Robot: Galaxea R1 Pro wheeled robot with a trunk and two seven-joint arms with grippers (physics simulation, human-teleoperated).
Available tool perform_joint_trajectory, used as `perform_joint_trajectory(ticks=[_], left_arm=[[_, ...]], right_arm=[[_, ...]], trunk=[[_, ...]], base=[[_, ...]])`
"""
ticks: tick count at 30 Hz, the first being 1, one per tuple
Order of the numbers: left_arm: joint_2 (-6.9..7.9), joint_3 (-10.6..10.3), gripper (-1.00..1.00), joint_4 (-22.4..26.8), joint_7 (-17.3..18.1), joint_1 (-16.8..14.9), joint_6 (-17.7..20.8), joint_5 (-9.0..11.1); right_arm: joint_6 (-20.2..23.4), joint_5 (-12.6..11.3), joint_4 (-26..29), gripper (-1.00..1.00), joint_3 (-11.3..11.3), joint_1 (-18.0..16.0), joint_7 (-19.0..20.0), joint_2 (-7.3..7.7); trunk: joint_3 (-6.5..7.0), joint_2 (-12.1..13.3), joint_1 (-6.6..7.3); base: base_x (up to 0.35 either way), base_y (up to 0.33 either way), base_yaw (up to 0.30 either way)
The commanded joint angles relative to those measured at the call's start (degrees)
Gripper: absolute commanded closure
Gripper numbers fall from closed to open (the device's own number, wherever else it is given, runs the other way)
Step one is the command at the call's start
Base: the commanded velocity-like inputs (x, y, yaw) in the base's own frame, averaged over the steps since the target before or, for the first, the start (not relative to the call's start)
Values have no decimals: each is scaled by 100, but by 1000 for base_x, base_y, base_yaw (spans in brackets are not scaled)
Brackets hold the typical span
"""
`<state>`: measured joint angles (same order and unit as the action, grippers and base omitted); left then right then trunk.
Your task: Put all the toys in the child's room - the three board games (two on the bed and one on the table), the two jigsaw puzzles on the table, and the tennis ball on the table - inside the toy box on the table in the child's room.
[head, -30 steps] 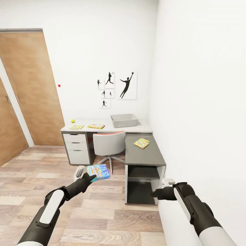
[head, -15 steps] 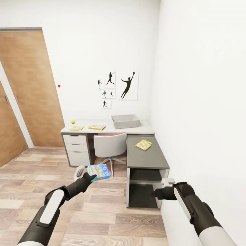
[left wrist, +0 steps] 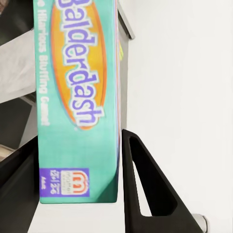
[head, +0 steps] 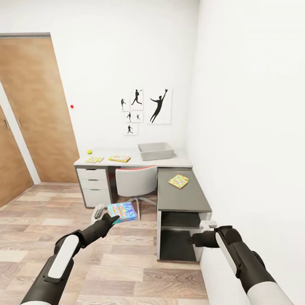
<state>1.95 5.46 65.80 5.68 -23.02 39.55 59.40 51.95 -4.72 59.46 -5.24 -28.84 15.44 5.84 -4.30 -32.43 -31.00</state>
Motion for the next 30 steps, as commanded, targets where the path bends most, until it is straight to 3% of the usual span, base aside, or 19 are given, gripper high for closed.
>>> perform_joint_trajectory(ticks=[1,20,30], left_arm=[[-2,13,100,3,20,-1,31,-4],[-9,-5,100,16,14,17,18,-16],[-18,-27,100,20,29,13,24,-12]], right_arm=[[26,-47,7,-100,-13,-4,-24,6],[33,-47,145,-100,-9,27,-24,28],[35,-48,173,-100,-10,33,-24,31]], trunk=[[-11,-10,-5],[-11,-10,-5],[-11,-10,-5]], base=[[255,0,0],[315,0,0],[35,0,0]])
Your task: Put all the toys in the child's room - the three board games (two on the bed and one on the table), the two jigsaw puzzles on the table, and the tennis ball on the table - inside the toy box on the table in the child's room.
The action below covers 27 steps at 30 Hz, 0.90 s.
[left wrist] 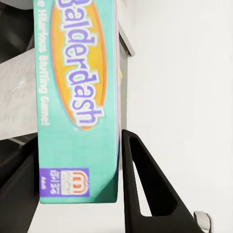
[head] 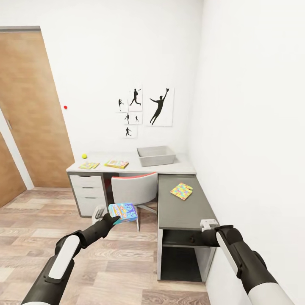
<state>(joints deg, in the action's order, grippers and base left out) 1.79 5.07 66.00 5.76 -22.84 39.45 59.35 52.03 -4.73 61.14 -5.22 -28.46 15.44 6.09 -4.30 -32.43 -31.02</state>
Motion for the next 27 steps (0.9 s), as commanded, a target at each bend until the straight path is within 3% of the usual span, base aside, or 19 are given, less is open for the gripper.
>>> perform_joint_trajectory(ticks=[1,16,27], left_arm=[[-2,12,100,1,21,-5,35,-8],[2,35,100,32,16,-2,28,9],[6,43,100,39,-1,13,20,-6]], right_arm=[[26,-46,8,-100,-11,-5,-24,6],[26,-45,12,-100,-14,-2,-24,6],[26,-45,20,-100,-12,-2,-24,6]], trunk=[[-11,-10,-2],[-11,-10,-2],[-11,-10,-2]], base=[[2,0,0],[5,0,0],[222,0,0]])
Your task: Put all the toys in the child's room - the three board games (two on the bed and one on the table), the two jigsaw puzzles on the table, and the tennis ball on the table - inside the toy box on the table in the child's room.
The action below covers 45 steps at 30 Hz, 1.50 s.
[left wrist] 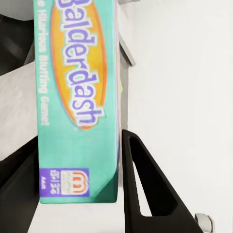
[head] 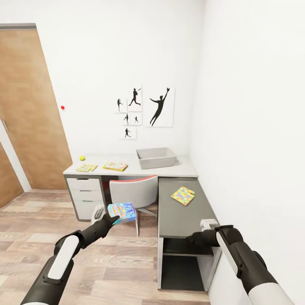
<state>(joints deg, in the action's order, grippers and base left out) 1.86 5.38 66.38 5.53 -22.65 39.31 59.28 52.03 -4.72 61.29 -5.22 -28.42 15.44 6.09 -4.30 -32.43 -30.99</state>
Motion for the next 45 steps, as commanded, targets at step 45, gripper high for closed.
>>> perform_joint_trajectory(ticks=[45], left_arm=[[-9,-11,100,-2,40,-3,46,15]], right_arm=[[189,-38,251,-100,-13,109,-32,6]], trunk=[[-11,-10,-6]], base=[[163,0,156]])
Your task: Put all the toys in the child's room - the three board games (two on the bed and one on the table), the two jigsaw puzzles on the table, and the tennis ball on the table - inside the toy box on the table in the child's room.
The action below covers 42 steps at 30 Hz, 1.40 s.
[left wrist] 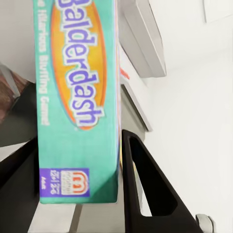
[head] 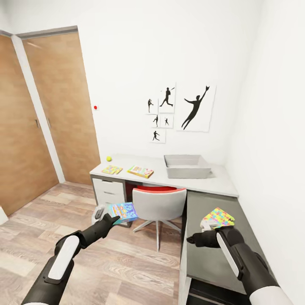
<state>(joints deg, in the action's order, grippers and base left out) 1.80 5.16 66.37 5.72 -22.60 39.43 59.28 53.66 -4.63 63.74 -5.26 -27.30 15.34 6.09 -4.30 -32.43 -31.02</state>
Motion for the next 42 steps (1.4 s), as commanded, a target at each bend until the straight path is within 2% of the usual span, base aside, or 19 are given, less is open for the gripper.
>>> perform_joint_trajectory(ticks=[1,36,42], left_arm=[[-3,11,100,-1,20,-7,32,15],[-4,6,100,6,20,-7,29,14],[-4,4,100,7,10,-7,29,7]], right_arm=[[28,-47,7,-100,-10,-4,-22,7],[31,-44,7,-100,-10,-4,-22,7],[31,-46,7,-100,-10,-4,-22,9]], trunk=[[-11,-10,-2],[-11,-10,-2],[-11,-10,-2]], base=[[1,0,295],[0,0,295],[1,0,196]])
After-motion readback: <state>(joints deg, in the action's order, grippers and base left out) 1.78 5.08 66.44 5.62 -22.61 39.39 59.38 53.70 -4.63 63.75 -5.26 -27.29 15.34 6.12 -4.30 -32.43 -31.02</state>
